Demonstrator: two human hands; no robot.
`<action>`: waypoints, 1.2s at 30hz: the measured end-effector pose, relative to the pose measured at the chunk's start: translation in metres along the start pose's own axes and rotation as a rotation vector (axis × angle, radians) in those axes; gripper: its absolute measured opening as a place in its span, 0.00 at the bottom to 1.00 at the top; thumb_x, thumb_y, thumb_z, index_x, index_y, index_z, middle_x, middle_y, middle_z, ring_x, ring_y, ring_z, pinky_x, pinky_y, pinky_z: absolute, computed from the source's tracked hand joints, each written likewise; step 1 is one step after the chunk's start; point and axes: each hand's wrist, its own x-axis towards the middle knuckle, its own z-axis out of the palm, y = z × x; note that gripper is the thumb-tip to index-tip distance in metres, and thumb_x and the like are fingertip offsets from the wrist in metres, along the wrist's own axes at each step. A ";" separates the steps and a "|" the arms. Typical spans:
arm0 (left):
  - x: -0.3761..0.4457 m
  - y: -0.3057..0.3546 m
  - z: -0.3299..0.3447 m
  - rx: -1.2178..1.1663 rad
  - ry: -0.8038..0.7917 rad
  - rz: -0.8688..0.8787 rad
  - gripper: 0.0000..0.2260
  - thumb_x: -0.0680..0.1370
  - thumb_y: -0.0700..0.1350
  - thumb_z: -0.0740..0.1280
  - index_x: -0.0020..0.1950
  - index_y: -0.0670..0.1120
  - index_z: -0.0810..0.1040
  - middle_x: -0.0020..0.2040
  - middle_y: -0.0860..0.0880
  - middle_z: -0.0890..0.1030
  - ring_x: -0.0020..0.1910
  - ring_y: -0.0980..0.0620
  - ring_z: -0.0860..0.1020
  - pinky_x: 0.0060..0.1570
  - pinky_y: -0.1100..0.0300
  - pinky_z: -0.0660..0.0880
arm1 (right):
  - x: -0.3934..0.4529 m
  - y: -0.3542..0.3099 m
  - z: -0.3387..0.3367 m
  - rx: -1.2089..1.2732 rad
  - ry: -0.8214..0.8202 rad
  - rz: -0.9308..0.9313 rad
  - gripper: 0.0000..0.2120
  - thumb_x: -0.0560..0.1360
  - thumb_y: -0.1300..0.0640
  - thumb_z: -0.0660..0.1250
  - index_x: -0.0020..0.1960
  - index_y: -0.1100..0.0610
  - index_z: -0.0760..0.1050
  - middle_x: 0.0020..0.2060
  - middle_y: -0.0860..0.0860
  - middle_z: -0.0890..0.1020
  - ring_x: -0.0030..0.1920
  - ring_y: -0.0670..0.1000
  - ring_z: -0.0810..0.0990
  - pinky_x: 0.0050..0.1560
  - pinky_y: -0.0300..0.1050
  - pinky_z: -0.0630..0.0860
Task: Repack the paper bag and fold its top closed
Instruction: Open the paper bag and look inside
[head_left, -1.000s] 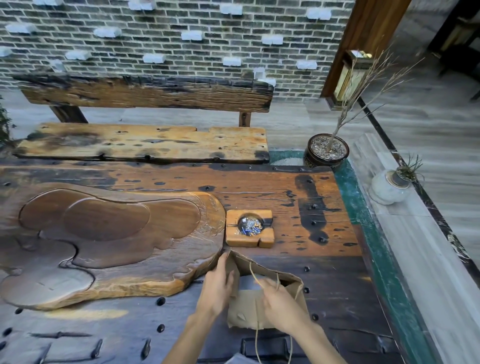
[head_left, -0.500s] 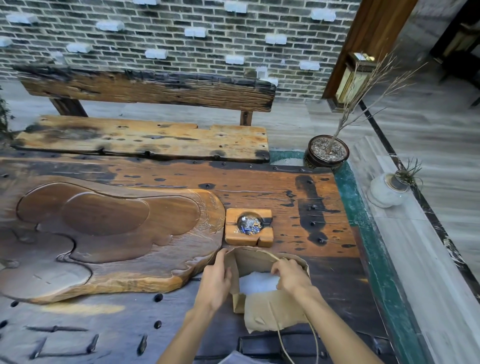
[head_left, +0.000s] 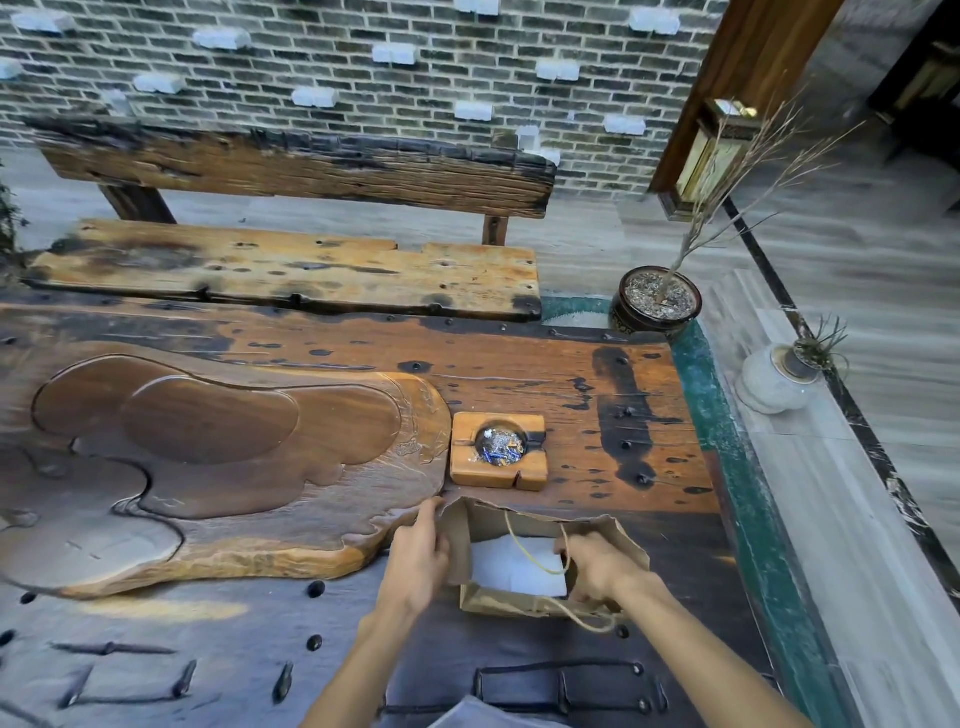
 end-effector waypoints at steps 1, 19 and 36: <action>0.000 0.000 -0.001 0.002 -0.006 -0.005 0.19 0.75 0.35 0.61 0.66 0.46 0.69 0.44 0.39 0.85 0.46 0.39 0.81 0.44 0.51 0.75 | 0.001 0.002 0.000 -0.013 0.001 -0.005 0.34 0.68 0.62 0.75 0.71 0.51 0.68 0.63 0.54 0.76 0.56 0.56 0.80 0.55 0.45 0.79; -0.003 0.016 0.007 0.003 -0.063 -0.050 0.16 0.68 0.33 0.67 0.52 0.45 0.70 0.44 0.46 0.79 0.44 0.48 0.78 0.41 0.53 0.77 | 0.002 -0.013 -0.014 -0.097 -0.137 -0.064 0.51 0.71 0.71 0.64 0.77 0.35 0.41 0.70 0.60 0.70 0.47 0.56 0.77 0.38 0.47 0.77; -0.002 0.017 0.012 -0.052 -0.050 -0.048 0.13 0.68 0.33 0.62 0.51 0.44 0.72 0.46 0.42 0.80 0.45 0.43 0.79 0.42 0.50 0.77 | 0.022 -0.041 0.003 -0.637 -0.290 -0.132 0.21 0.78 0.60 0.66 0.70 0.61 0.71 0.68 0.59 0.75 0.67 0.60 0.74 0.66 0.50 0.71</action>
